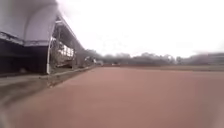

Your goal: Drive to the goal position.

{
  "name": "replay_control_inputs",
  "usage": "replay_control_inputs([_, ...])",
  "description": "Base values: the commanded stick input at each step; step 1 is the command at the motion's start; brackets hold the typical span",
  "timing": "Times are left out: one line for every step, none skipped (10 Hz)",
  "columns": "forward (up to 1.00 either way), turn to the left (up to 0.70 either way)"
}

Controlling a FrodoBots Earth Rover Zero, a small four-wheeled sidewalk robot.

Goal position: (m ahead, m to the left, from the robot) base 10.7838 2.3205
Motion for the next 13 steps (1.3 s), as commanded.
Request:
replay_control_inputs([0.7,0.01])
replay_control_inputs([0.7,0.01])
replay_control_inputs([0.7,0.01])
replay_control_inputs([0.7,0.01])
replay_control_inputs([0.7,0.01])
replay_control_inputs([0.7,0.01])
replay_control_inputs([0.7,0.01])
replay_control_inputs([0.7,0.01])
replay_control_inputs([0.7,0.01])
replay_control_inputs([0.7,0.01])
replay_control_inputs([0.7,0.01])
replay_control_inputs([0.7,0.01])
replay_control_inputs([0.7,0.01])
